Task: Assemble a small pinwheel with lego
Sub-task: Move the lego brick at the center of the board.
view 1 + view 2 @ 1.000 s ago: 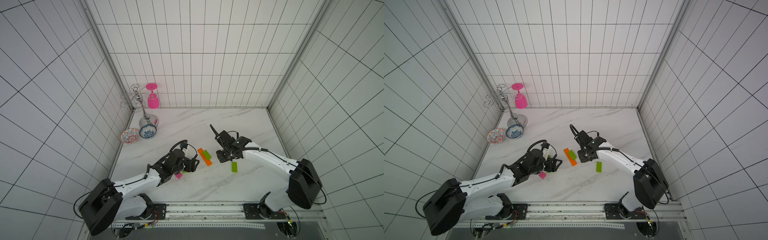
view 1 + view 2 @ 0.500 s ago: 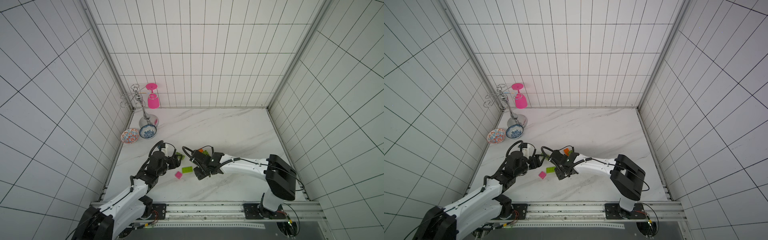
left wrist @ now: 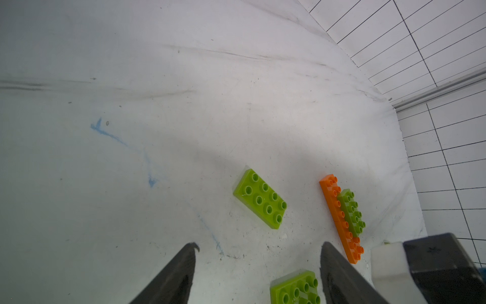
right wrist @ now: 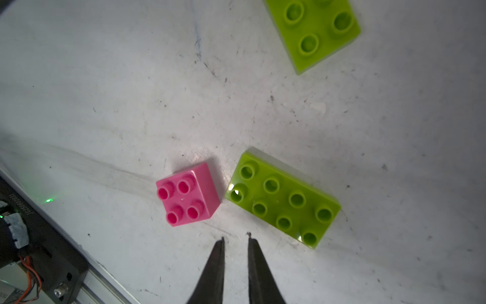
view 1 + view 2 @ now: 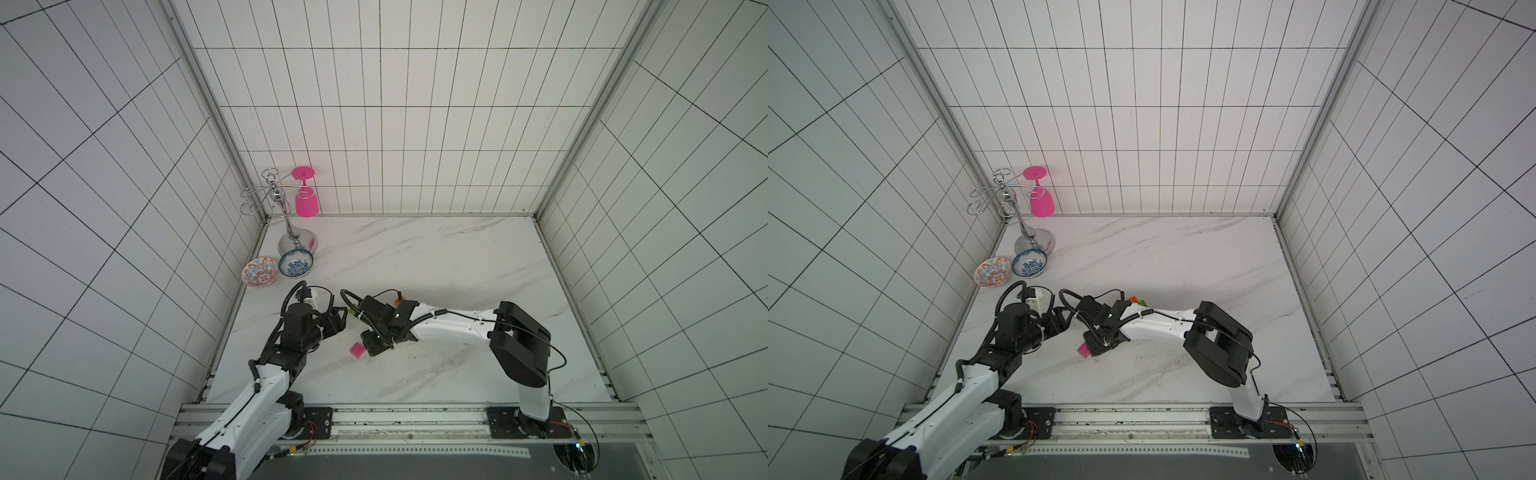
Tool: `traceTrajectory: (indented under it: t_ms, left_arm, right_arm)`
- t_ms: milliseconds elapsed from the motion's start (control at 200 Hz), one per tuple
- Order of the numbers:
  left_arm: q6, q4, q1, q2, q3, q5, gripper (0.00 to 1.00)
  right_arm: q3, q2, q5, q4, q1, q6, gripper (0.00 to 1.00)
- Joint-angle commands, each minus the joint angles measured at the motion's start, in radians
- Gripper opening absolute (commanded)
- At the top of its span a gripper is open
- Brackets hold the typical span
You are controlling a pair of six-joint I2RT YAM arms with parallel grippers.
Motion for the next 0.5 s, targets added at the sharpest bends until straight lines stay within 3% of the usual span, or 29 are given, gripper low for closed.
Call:
traceTrajectory:
  t_ms: [0, 495]
  left_arm:
    - [0.026, -0.032, 0.005, 0.006, 0.037, -0.043, 0.76]
    - [0.038, -0.003, 0.006, 0.085, 0.044, -0.006, 0.76]
  right_arm:
    - [0.017, 0.017, -0.037, -0.017, -0.005, 0.032, 0.19]
    - [-0.006, 0.044, -0.015, -0.060, -0.112, -0.001, 0.20]
